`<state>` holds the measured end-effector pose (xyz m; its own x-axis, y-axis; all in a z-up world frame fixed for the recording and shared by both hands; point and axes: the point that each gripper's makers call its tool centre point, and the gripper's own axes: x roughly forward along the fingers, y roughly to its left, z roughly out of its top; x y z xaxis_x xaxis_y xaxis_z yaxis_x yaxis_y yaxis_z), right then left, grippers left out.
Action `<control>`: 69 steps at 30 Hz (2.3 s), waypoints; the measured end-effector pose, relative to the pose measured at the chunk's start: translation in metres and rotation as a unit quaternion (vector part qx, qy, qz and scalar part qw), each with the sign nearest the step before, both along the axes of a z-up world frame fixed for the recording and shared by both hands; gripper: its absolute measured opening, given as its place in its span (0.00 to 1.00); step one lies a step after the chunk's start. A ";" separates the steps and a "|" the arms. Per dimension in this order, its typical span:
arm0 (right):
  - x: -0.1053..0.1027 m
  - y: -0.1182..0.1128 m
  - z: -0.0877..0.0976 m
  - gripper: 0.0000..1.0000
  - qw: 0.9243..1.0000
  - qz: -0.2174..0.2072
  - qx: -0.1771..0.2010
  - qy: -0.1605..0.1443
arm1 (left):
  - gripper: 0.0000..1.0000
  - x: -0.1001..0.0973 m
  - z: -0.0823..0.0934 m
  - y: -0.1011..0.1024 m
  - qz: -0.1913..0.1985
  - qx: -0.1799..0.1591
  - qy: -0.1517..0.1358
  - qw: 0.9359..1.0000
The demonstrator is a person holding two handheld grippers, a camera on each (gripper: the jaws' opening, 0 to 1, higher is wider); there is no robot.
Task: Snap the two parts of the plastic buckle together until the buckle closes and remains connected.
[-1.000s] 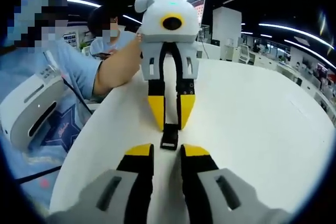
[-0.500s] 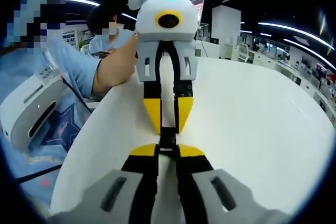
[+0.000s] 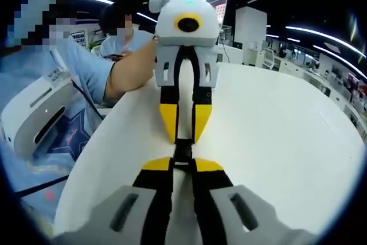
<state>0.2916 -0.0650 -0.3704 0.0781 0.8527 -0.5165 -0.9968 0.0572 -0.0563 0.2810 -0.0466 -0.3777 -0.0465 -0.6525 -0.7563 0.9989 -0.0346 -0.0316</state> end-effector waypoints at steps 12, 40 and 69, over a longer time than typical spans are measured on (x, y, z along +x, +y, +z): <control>-0.002 -0.006 0.001 0.12 1.000 0.014 0.005 0.000 | 0.13 0.000 0.002 -0.005 -0.009 -0.008 0.001 1.000; 0.003 -0.024 0.000 0.16 1.000 -0.003 -0.007 -0.002 | 0.12 0.005 0.002 -0.018 -0.005 -0.031 -0.005 0.999; 0.018 -0.026 0.004 0.12 1.000 -0.013 0.002 0.006 | 0.13 0.016 0.002 -0.027 -0.002 -0.081 0.005 0.997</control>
<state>0.3097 -0.0915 -0.3665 0.0942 0.8522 -0.5146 -0.9955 0.0830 -0.0448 0.2974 -0.0736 -0.3758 -0.0575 -0.7661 -0.6401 0.9983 -0.0450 -0.0358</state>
